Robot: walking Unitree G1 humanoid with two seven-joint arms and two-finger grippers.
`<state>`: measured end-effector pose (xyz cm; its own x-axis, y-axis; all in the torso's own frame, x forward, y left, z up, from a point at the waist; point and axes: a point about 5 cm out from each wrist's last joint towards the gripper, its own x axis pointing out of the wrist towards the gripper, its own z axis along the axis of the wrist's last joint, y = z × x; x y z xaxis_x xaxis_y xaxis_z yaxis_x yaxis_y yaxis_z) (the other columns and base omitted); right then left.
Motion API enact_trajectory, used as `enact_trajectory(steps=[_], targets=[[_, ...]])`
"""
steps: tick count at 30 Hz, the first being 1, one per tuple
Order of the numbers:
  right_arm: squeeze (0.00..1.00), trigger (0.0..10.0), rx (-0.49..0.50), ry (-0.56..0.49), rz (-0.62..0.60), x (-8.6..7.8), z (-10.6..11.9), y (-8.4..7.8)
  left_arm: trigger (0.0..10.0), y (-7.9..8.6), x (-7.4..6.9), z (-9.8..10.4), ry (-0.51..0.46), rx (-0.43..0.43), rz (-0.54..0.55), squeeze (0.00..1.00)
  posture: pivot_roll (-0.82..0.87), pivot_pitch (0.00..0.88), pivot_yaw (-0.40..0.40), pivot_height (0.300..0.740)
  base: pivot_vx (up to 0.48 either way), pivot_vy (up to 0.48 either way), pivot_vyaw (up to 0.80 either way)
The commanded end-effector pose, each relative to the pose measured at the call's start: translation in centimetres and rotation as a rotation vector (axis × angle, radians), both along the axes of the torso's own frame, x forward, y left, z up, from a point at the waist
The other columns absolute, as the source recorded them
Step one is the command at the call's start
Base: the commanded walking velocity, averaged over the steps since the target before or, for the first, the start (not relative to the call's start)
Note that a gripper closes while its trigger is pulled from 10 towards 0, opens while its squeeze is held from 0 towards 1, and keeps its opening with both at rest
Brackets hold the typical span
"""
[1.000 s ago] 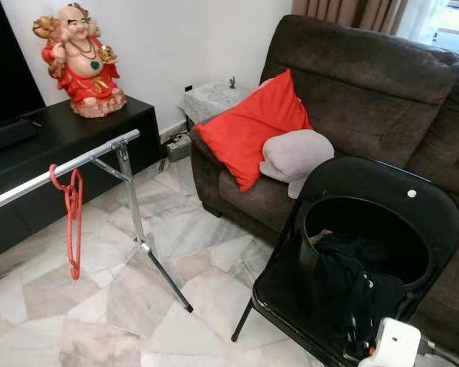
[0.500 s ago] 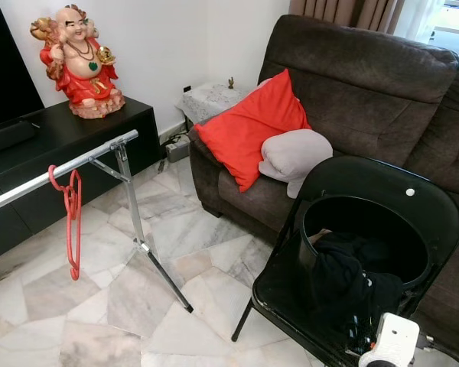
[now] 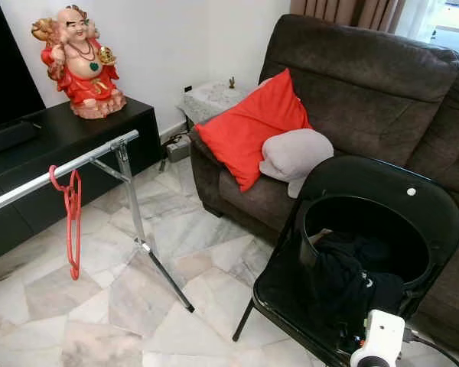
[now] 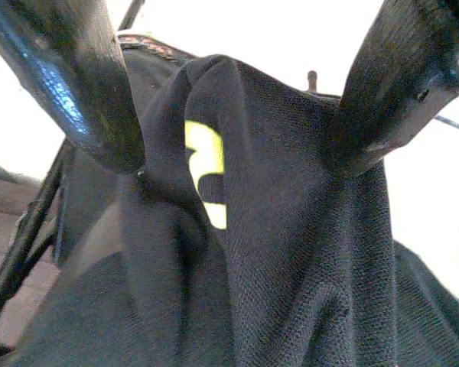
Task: Hang hanger
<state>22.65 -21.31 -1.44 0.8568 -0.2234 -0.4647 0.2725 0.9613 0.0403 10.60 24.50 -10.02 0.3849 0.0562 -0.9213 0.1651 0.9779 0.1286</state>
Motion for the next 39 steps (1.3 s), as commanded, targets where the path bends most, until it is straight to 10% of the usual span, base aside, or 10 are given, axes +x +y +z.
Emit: enact_trajectory(steps=[1, 2, 3, 5, 39], targets=[[0.00, 9.3, -0.006, 0.004, 0.008, 0.16, -0.04, 0.00, 10.0, 0.35, -0.21, 0.03, 0.012, 0.015, -0.009, 0.00, 0.01, 0.000, 0.022, 0.740, 0.000, 0.000, 0.00], [0.00, 9.3, -0.005, 0.003, 0.009, 0.20, -0.03, 0.00, 10.0, 0.35, -0.21, 0.03, 0.012, 0.015, -0.008, 0.00, 0.01, 0.000, 0.022, 0.740, 0.000, 0.000, 0.00], [0.00, 3.3, -0.006, -0.003, 0.011, 0.34, 0.04, -0.01, 10.0, 0.35, -0.21, 0.03, 0.012, 0.015, -0.009, 0.00, 0.01, 0.000, 0.022, 0.740, 0.000, 0.000, 0.00], [0.00, 0.0, -0.010, -0.007, 0.020, 0.49, 0.13, -0.02, 10.0, 0.35, -0.21, 0.02, 0.013, 0.016, -0.010, 0.00, 0.01, 0.000, 0.022, 0.740, 0.000, 0.000, 0.00], [0.00, 0.0, -0.035, -0.040, 0.010, 0.92, 0.56, -0.03, 10.0, 0.42, -0.26, 0.02, 0.022, 0.022, -0.014, 0.00, 0.02, 0.000, 0.020, 0.740, 0.000, 0.000, 0.00]])
